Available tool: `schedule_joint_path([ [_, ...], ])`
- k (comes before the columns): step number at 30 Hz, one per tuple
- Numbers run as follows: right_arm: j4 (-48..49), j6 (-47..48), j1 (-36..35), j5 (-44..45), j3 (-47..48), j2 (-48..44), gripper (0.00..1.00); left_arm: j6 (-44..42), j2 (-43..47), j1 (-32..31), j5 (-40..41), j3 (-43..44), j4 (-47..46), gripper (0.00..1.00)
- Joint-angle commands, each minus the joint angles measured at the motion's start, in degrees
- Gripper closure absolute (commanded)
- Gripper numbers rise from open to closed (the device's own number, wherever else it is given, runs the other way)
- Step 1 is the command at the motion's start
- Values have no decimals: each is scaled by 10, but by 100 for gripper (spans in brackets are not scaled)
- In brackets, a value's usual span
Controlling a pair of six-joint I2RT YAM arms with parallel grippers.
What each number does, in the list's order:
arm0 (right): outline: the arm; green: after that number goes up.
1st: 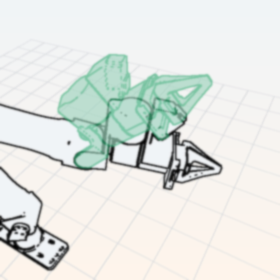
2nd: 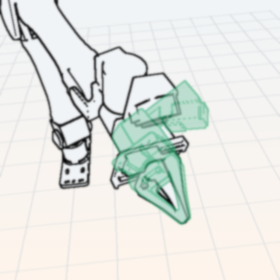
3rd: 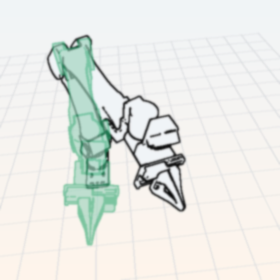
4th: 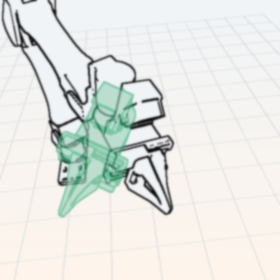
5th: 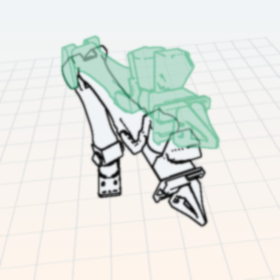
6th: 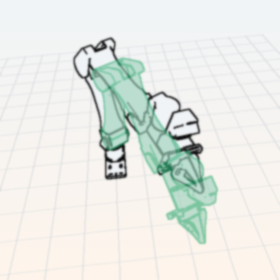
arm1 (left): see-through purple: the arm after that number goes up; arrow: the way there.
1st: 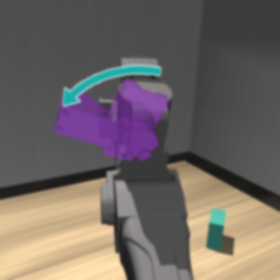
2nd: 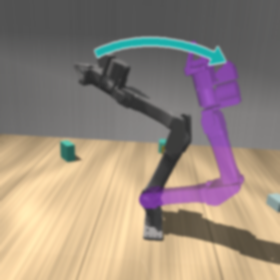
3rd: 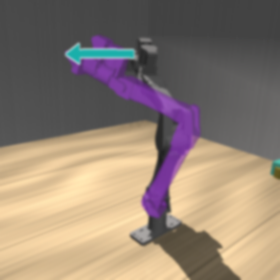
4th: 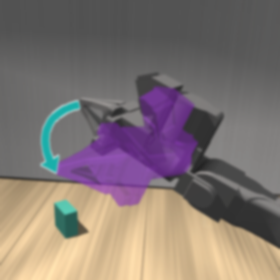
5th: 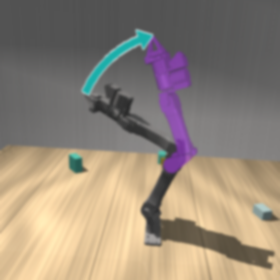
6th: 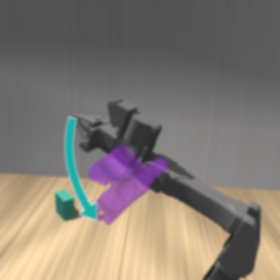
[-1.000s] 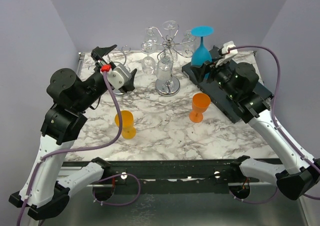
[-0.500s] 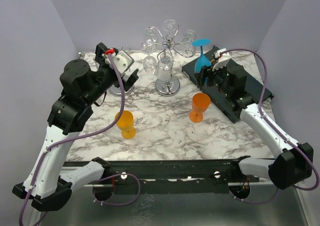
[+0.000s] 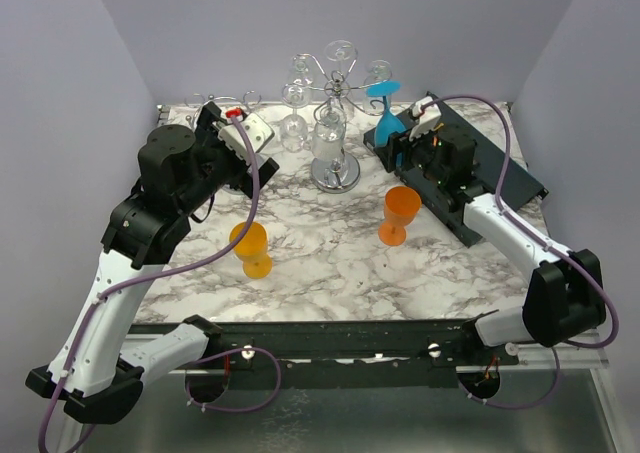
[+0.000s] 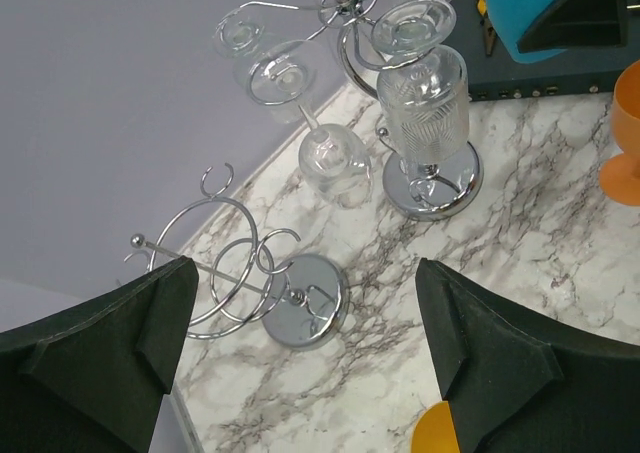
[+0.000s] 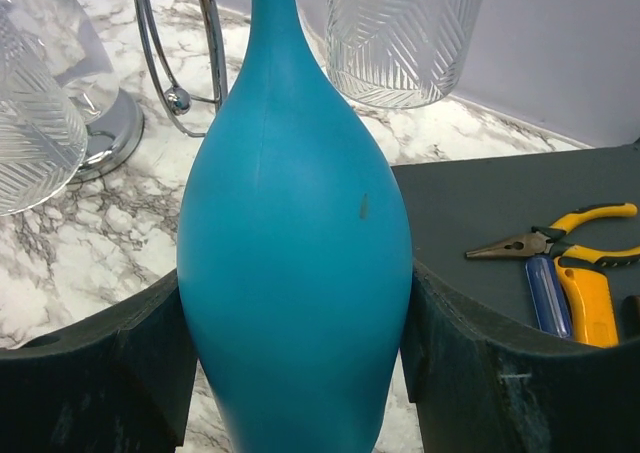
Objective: Place the wine glass upside down on the wine glass rack
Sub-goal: Turn the wine glass upside down at the wine rack.
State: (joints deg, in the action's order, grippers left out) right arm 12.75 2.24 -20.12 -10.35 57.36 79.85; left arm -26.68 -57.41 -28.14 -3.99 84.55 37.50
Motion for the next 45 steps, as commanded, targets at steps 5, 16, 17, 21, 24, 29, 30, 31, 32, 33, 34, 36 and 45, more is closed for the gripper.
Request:
schedule_joint_path([
  [5,57,28,3,-90,11,29,47,-4,11,-2,14,-8,21,1],
  [16,78,40,3,-144,-5,35,47,-11,12,-2,12,-5,21,1],
  [17,88,38,3,-145,-11,31,47,-12,12,-2,11,-6,22,1],
  [21,106,34,3,-153,-28,19,47,-12,12,-2,9,-8,21,1],
  [24,122,32,3,-155,-43,10,48,-14,11,-2,8,-7,21,1],
  [29,161,21,3,-135,-79,-15,48,-14,10,-2,11,-4,21,1],
  [30,170,18,3,-128,-86,-21,48,-14,10,-2,12,-4,21,1],
  [31,177,14,3,-122,-91,-25,48,-15,10,-2,12,-4,21,1],
  [32,187,10,3,-117,-97,-27,48,-15,10,-2,12,-5,21,1],
  [33,197,6,3,-112,-101,-30,48,-15,10,-2,12,-5,21,1],
  [34,203,2,3,-108,-105,-30,48,-14,10,-2,12,-5,21,1],
  [36,217,-9,3,-97,-114,-31,48,-13,11,-2,11,-4,21,1],
  [45,257,-64,4,-76,-142,-2,31,-14,11,-2,13,-2,21,1],
])
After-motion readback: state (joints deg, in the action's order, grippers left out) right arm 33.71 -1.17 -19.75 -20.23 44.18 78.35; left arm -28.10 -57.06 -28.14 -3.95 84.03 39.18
